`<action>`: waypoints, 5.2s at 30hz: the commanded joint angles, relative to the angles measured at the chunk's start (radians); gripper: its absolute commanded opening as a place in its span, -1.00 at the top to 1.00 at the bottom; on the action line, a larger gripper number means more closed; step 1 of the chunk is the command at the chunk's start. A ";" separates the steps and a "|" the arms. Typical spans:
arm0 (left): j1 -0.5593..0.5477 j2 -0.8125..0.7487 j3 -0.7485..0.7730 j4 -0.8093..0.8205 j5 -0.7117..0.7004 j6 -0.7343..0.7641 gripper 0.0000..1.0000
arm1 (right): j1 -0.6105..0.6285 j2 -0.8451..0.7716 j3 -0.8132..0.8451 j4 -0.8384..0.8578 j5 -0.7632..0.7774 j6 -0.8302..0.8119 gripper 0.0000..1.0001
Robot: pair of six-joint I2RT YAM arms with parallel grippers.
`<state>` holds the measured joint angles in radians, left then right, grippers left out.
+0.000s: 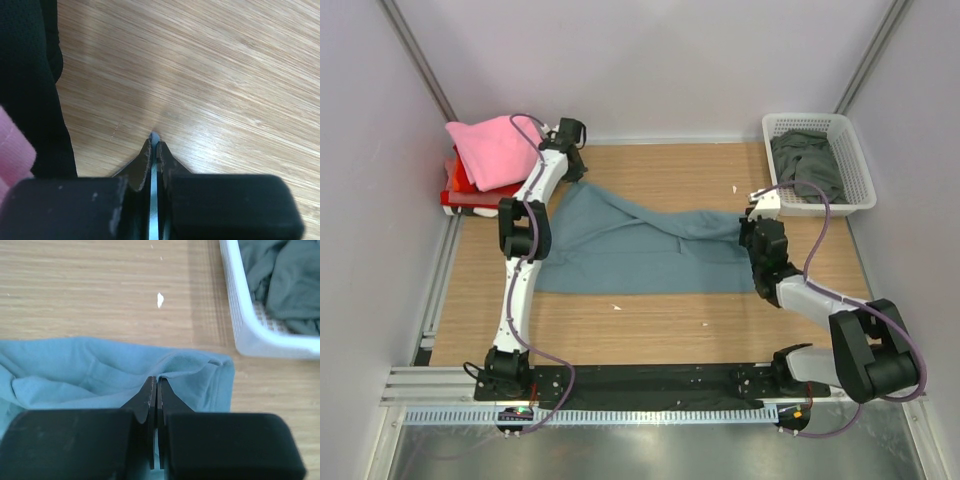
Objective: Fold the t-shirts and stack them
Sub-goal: Fold the tshirt
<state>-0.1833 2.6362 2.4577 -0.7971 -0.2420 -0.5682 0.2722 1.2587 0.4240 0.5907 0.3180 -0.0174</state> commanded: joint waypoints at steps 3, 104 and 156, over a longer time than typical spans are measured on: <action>-0.001 -0.158 -0.061 -0.004 0.000 -0.024 1.00 | -0.004 0.050 0.182 0.092 -0.060 -0.111 0.97; -0.200 -0.740 -1.211 0.038 0.006 -0.116 -0.06 | -0.091 0.663 0.817 -1.023 -0.396 0.649 -0.99; -0.805 -1.587 -1.621 -0.108 0.015 -0.571 -0.13 | 0.172 -0.183 0.430 -1.011 -0.362 0.795 -0.99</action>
<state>-0.9939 1.0855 0.8734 -0.9726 -0.2455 -1.0935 0.3920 1.1816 1.0599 -0.2161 0.0490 0.7040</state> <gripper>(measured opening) 0.573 0.996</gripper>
